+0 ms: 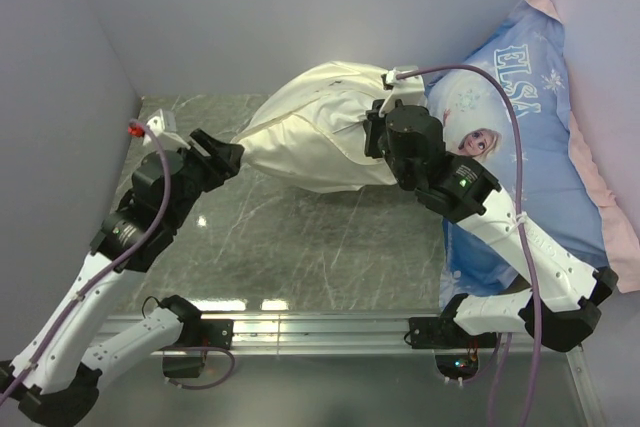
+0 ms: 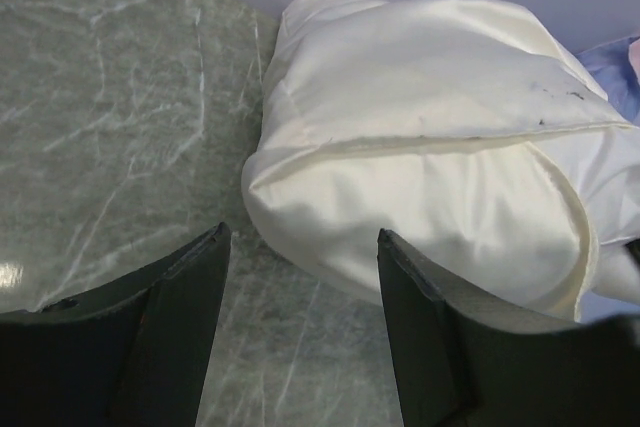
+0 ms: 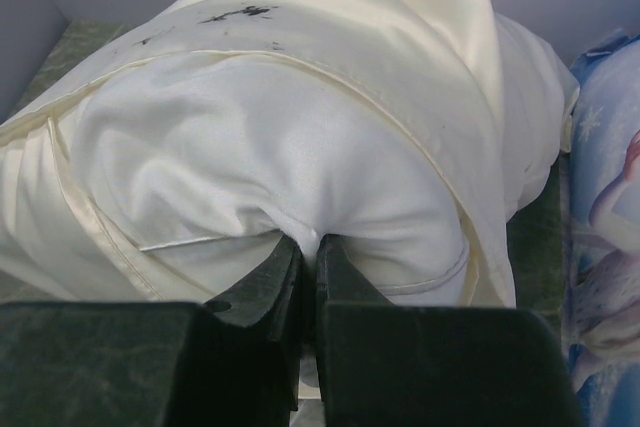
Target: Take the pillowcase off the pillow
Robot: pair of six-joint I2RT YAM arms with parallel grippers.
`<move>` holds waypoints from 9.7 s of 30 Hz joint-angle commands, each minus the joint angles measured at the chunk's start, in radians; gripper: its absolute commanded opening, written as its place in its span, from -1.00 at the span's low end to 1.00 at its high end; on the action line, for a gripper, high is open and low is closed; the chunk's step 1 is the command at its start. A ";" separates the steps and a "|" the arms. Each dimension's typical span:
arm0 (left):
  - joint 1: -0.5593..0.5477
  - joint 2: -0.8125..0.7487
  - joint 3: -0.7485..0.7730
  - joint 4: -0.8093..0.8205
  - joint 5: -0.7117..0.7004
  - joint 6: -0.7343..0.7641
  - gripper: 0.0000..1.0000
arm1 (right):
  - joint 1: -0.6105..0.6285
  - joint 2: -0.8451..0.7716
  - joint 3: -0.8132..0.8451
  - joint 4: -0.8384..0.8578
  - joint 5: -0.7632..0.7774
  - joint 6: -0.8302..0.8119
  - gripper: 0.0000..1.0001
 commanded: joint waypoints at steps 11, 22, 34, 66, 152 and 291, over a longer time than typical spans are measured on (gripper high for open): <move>0.041 0.183 0.053 0.127 -0.039 0.153 0.16 | -0.039 -0.030 0.077 0.043 0.007 -0.018 -1.00; 0.185 0.161 -0.002 0.068 -0.074 0.065 -0.99 | -0.117 -0.076 0.069 0.038 -0.013 -0.012 -1.00; 0.429 0.229 -0.189 0.093 0.068 -0.066 -0.99 | -0.268 -0.135 0.120 0.003 -0.105 0.046 -1.00; 0.276 0.609 -0.542 0.682 0.239 -0.241 -0.99 | -0.200 -0.047 0.388 -0.036 -0.276 0.126 -1.00; 0.164 -0.007 -0.555 0.525 0.459 -0.557 0.92 | 0.410 0.230 -0.147 0.377 -0.092 0.155 -1.00; 0.961 0.183 -0.253 0.095 0.910 0.078 -0.99 | 0.342 0.222 -0.104 0.335 -0.295 0.189 0.18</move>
